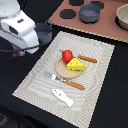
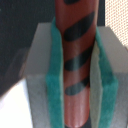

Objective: Interact with the objects in diverse but meaningful ways.

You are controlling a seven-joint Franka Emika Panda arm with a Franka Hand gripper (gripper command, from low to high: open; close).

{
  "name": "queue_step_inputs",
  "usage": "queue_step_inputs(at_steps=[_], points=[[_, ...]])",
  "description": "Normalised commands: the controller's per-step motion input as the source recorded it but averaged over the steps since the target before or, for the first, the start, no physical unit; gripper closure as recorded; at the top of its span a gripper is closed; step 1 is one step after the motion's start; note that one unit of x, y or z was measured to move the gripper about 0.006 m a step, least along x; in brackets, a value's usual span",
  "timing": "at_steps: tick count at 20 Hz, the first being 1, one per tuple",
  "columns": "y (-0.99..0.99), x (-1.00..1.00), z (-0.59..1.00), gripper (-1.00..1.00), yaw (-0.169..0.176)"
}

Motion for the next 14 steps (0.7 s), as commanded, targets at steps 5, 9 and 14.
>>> queue_step_inputs(at_steps=[5, 9, 14], points=[[0.17, 0.04, 0.44, 1.0, 0.0], [0.21, 0.23, 0.42, 1.0, -0.01], [0.23, 0.62, 0.37, 1.0, -0.073]])
